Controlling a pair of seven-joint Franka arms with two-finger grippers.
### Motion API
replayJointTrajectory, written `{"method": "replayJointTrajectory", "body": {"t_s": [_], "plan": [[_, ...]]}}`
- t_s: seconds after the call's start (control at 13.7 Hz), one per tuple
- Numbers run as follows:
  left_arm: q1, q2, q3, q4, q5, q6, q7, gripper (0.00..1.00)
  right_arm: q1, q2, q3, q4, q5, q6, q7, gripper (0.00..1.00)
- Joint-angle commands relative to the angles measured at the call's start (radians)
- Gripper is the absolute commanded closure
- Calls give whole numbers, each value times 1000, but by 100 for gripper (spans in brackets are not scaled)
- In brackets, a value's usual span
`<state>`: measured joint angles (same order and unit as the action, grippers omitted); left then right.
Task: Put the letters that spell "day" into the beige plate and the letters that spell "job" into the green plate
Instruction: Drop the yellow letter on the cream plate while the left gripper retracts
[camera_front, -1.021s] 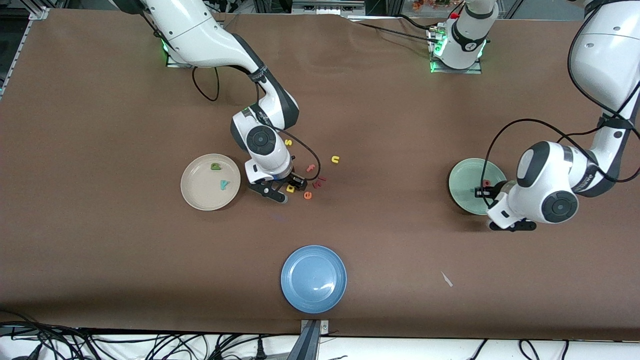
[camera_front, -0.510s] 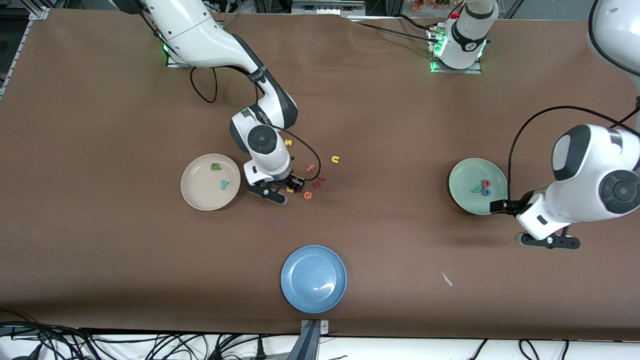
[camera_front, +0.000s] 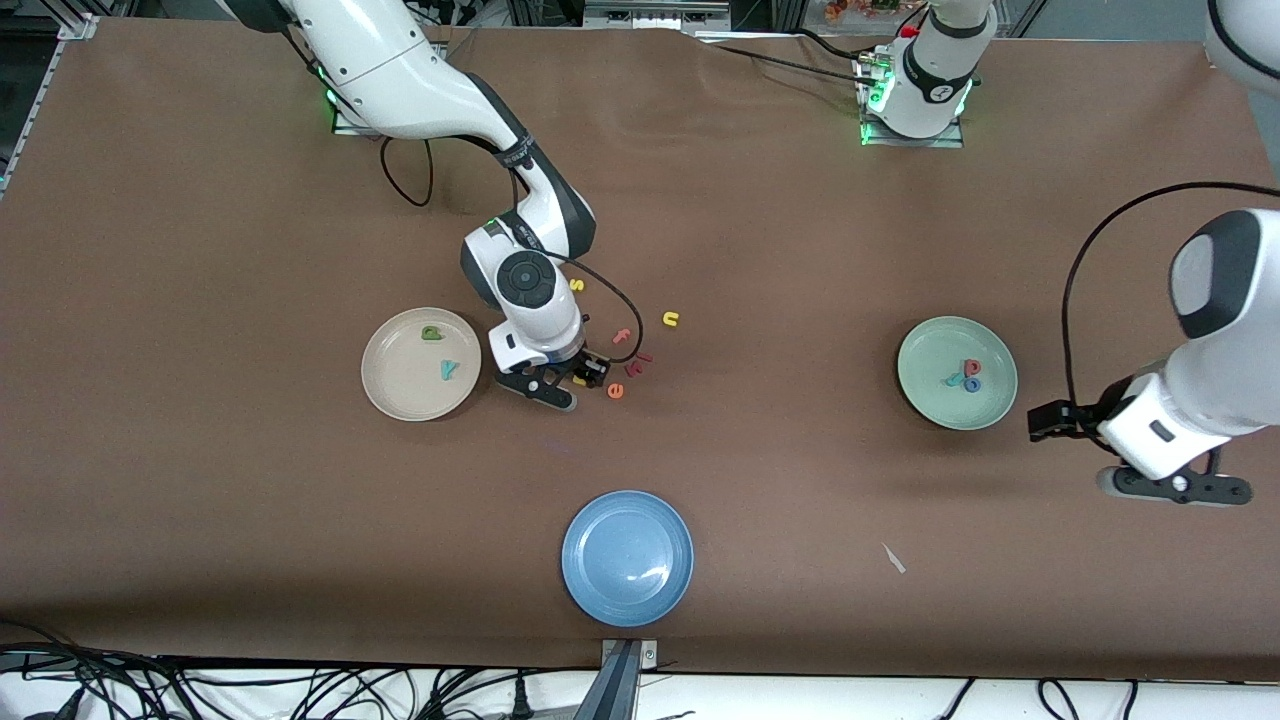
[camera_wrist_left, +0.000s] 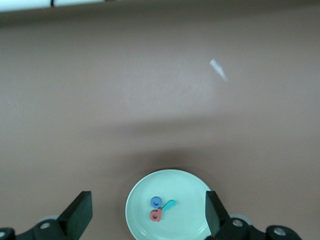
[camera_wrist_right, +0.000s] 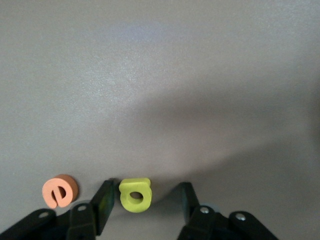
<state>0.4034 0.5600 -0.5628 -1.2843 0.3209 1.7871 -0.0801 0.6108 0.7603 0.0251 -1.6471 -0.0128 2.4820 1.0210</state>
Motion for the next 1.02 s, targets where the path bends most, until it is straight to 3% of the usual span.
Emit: {"method": "replayJointTrajectory", "body": {"t_s": [0.0,0.15,0.29,0.51,0.66,0.88,0.95], "plan": [[-3,-40,6,57,-39,-24,22,1,6,22,-4,21,-16,18,14,61],[-8,-40,4,79,-39,-38,22,1,4,19,-4,21,-18,18,8,76],[-3,-41,9,97,-62,-51,20,1,0,10,-5,21,-18,15,-4,85],[-43,-41,29,100,-72,-51,-48,1,-2,-41,-43,20,-27,-32,-42,87],[-138,-86,155,86,-88,-55,-98,1,-3,-81,-86,15,-26,-101,-161,87],[-317,-136,435,53,-273,-72,7,1,-5,-133,-169,3,-26,-228,-356,87],[-359,-153,498,24,-304,-81,63,1,-5,-151,-201,-13,-21,-242,-437,87]]}}
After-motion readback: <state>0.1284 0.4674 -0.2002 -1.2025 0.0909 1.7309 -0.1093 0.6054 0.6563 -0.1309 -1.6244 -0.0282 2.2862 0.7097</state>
